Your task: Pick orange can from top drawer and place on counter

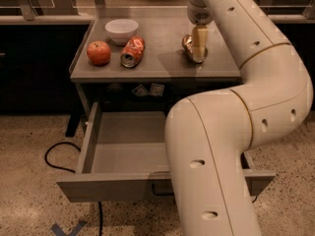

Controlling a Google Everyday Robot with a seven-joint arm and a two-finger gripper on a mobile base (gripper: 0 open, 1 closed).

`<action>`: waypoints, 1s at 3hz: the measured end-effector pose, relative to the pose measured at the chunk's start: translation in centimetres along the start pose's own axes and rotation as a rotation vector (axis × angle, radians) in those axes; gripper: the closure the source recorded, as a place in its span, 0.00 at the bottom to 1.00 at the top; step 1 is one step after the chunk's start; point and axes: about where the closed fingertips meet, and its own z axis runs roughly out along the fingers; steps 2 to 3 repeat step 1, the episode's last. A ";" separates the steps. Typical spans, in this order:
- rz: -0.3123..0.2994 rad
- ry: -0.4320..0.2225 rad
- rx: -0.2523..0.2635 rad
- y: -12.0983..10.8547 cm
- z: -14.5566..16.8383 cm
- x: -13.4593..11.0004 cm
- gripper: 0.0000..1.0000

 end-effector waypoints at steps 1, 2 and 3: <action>0.000 0.000 0.000 0.0 0.0 0.0 0.00; 0.000 0.000 0.000 0.0 0.0 0.0 0.00; 0.000 0.000 0.000 0.0 0.0 0.0 0.00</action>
Offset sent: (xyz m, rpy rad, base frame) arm 0.0000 0.0000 0.0000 0.0000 0.0000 0.0000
